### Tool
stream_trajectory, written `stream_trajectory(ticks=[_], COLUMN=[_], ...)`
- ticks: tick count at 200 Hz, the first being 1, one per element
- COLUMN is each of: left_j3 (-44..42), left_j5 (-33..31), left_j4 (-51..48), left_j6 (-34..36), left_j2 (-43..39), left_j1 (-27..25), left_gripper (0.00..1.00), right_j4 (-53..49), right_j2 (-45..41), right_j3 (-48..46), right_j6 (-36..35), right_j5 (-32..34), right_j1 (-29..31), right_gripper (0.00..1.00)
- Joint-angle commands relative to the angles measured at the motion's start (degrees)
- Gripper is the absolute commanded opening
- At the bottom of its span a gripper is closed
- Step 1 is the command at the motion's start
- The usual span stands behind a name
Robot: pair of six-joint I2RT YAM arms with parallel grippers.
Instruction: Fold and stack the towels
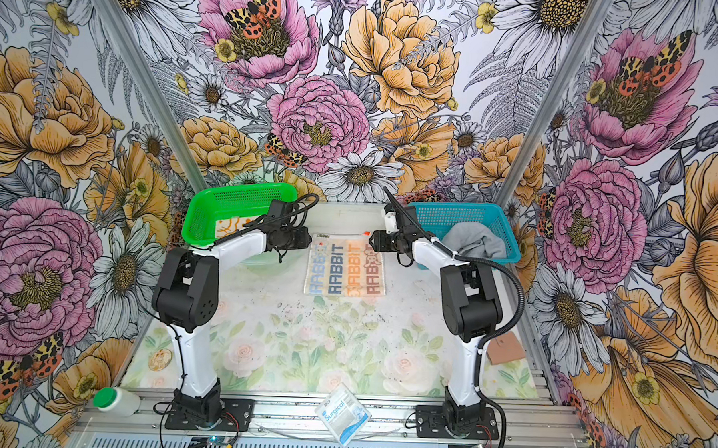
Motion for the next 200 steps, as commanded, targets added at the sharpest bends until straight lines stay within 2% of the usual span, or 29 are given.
stream_trajectory(ticks=[1, 30, 60, 91, 109, 162, 200], left_j3=[-4.3, -11.2, -17.8, -25.5, -27.7, -32.0, -34.6], left_j5=[-2.9, -3.0, -2.5, 1.9, 1.9, 1.0, -0.2], left_j4=[2.1, 2.5, 4.6, 13.8, 15.6, 15.2, 15.3], left_j6=[0.6, -1.1, -5.5, -11.6, -12.7, -13.1, -13.8], left_j2=[-6.1, -13.3, -16.0, -15.4, -14.5, -12.4, -12.2], left_j1=[-2.6, -6.4, -10.2, -10.5, -10.7, -10.7, -11.1], left_gripper=[0.34, 0.38, 0.31, 0.25, 0.25, 0.24, 0.24], right_j4=[2.9, 3.6, 6.7, 13.2, 16.2, 12.0, 11.7], right_j2=[-6.5, -11.3, -13.5, -11.1, -10.5, -10.8, -10.5], right_j3=[-5.0, -12.6, -18.8, -22.7, -24.8, -27.6, -30.3], right_j6=[0.3, 2.2, 5.7, 11.8, 14.3, 13.6, 14.4], right_j5=[-2.4, -5.1, -5.3, -8.9, -9.5, -5.8, -6.3], right_j1=[1.6, 3.4, 5.8, 6.3, 6.5, 6.6, 6.6], right_gripper=[0.62, 0.64, 0.64, 0.60, 0.60, 0.58, 0.57])
